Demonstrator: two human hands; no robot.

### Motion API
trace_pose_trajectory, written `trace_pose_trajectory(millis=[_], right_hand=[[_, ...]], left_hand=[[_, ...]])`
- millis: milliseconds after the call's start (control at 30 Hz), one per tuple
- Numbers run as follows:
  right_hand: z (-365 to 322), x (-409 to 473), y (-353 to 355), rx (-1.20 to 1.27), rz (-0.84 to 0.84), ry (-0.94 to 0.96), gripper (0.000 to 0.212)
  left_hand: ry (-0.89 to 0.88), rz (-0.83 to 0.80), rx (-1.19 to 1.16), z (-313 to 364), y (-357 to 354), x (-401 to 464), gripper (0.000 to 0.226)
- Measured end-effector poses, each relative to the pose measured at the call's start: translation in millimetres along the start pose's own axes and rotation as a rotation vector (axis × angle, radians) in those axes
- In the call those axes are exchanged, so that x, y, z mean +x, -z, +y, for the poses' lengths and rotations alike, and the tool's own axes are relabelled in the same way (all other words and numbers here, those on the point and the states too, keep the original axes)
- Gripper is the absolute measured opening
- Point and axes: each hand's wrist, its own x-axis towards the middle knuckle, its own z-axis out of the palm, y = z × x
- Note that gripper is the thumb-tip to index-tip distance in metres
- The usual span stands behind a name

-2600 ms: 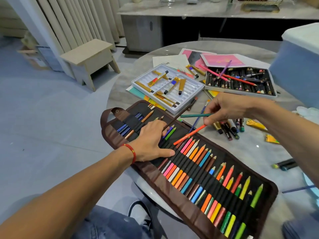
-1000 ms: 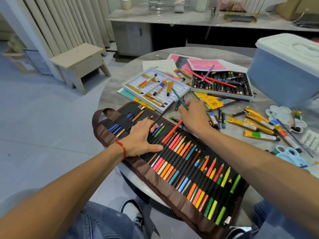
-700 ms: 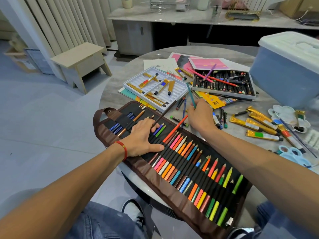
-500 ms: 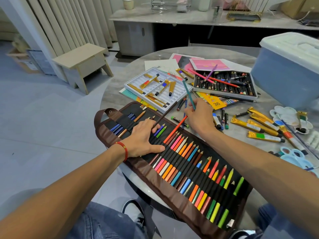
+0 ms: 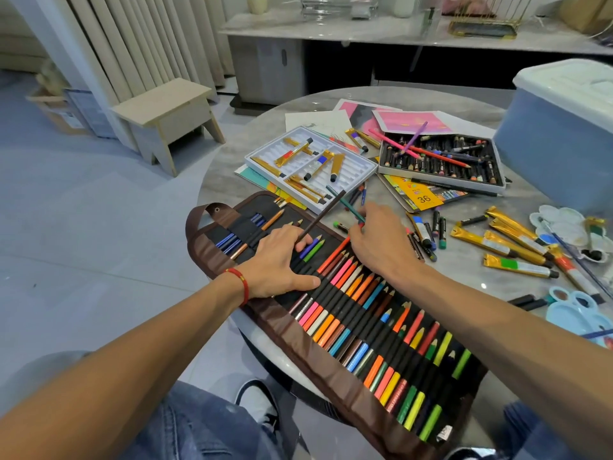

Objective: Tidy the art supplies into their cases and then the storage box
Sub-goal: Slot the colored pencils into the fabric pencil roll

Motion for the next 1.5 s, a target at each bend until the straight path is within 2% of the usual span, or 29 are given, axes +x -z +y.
trace_pose_trajectory(millis=[333, 500, 667, 767, 900, 1067, 1200, 1300, 1367, 1433, 1500], right_hand=[[-12, -16, 5, 0.053, -0.101, -0.043, 0.032], [-25, -33, -3, 0.01, -0.047, 0.01, 0.039], [-28, -47, -5, 0.029, -0.069, 0.016, 0.042], [-29, -57, -6, 0.025, -0.056, 0.083, 0.043], [-31, -71, -10, 0.034, -0.134, 0.099, 0.049], [-26, -57, -3, 0.138, -0.108, 0.022, 0.04], [-25, -62, -10, 0.169, -0.137, -0.013, 0.038], [-24, -56, -3, 0.263, -0.063, -0.04, 0.025], [-24, -51, 8, 0.398, -0.014, -0.091, 0.016], [-26, -48, 17, 0.575, -0.002, -0.166, 0.008], [-28, -46, 21, 0.705, -0.026, -0.246, 0.014]], left_hand=[[0.013, 0.028, 0.037, 0, -2, 1, 0.077], [-0.002, 0.042, 0.035, 1, -2, 0, 0.079], [-0.001, 0.046, 0.047, 2, -3, 0, 0.08], [-0.007, 0.063, 0.05, 2, -3, 0, 0.075], [0.007, 0.083, 0.051, 1, -4, -1, 0.066], [-0.008, 0.082, 0.044, 2, -4, -2, 0.075], [-0.008, 0.094, 0.06, 3, -4, -2, 0.07], [-0.015, 0.076, 0.025, 2, -2, -3, 0.07], [0.005, 0.077, -0.033, 6, 2, -5, 0.061], [0.026, 0.148, -0.083, 16, 6, -6, 0.049], [0.061, 0.245, -0.159, 29, 8, -9, 0.047]])
